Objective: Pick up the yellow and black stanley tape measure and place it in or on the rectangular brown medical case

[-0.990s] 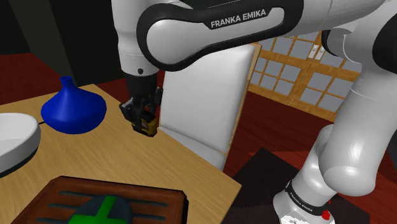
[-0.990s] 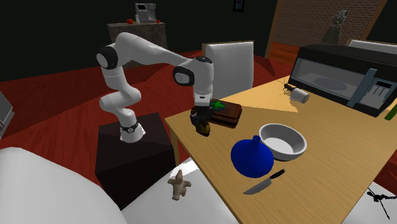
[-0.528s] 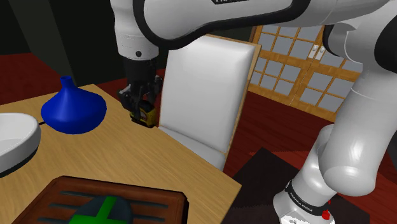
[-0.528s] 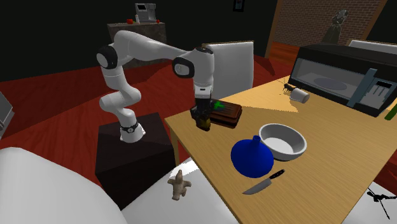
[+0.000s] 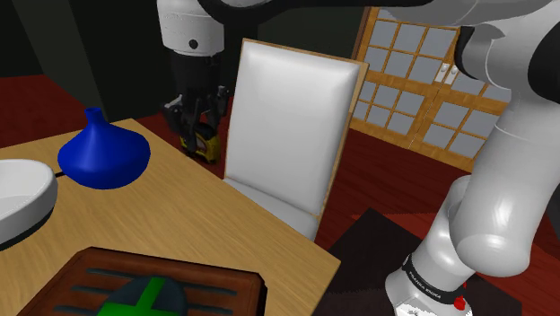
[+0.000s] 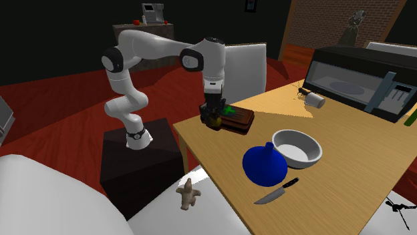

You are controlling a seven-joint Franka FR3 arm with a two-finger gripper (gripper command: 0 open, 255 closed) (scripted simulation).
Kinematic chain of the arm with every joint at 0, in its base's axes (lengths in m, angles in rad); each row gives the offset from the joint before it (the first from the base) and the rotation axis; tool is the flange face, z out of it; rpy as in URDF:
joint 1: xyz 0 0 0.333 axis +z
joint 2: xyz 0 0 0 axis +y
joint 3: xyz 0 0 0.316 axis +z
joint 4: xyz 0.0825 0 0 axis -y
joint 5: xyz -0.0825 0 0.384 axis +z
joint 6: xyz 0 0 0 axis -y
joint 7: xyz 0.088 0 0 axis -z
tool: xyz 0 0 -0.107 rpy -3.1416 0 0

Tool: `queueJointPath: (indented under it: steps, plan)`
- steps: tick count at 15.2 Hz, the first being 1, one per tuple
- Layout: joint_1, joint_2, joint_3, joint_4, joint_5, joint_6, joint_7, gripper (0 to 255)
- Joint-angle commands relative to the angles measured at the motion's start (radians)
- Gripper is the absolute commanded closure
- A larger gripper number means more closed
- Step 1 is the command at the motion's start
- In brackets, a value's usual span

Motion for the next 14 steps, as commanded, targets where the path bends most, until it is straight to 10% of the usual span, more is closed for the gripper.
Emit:
queueJointPath:
  steps: [1,14]
  plan:
    - [0.003,0.008,0.001,0.037,-0.003,-0.03,0.001,255]
    - [0.147,0.046,0.103,0.116,-0.036,-0.097,0.239,255]
